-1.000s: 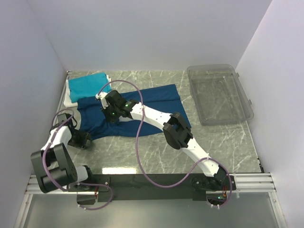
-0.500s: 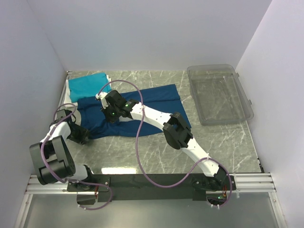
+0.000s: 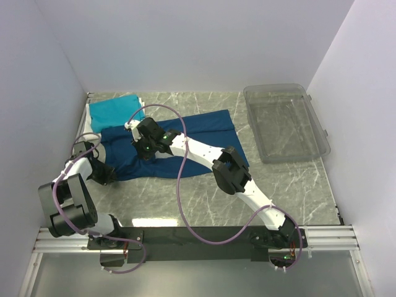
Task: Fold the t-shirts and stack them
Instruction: Fold the tshirt
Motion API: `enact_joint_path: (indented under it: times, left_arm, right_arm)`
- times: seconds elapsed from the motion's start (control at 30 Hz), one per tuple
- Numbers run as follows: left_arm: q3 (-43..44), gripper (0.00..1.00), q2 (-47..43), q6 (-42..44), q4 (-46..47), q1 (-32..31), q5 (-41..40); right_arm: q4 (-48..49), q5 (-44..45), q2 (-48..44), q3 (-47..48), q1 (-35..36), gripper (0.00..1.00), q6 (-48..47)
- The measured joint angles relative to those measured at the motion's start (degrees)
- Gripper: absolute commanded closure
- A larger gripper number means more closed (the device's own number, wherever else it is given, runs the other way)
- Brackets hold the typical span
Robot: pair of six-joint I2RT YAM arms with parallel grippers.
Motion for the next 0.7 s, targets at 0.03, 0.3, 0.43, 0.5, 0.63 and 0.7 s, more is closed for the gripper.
enact_joint_path:
  times: [0.03,0.3,0.43,0.5,0.63,0.7]
  left_arm:
    - [0.0,0.99,0.0,0.2,0.2,0.0,0.1]
    - [0.2,0.99,-7.8,0.3,-2.2,0.0,2.6]
    - [0.3,0.99,-19.0,-0.6,-5.4,0.0,4.6]
    - [0.3,1.00,-24.3,-1.6,-6.9,0.0,5.6]
    - [-1.3,1.00,-30.8,-3.7,-8.4,0.0,8.4]
    - [-2.8,1.00,-32.5,-4.7,-9.3,0.0,9.9]
  right_arm:
    - [0.0,0.0,0.0,0.0,0.0,0.94,0.0]
    - [0.9,-3.8,-0.9,-3.2,-0.5,0.37,-1.4]
    - [1.4,-8.3,-4.9,-11.4,-1.7,0.26,-4.4]
    - [1.4,-10.7,-7.6,-14.9,-2.7,0.25,-5.8]
    - [0.7,-15.8,-16.0,-21.8,-5.7,0.24,-9.3]
    - [0.0,-18.4,-22.1,-26.1,-8.2,0.24,-12.3]
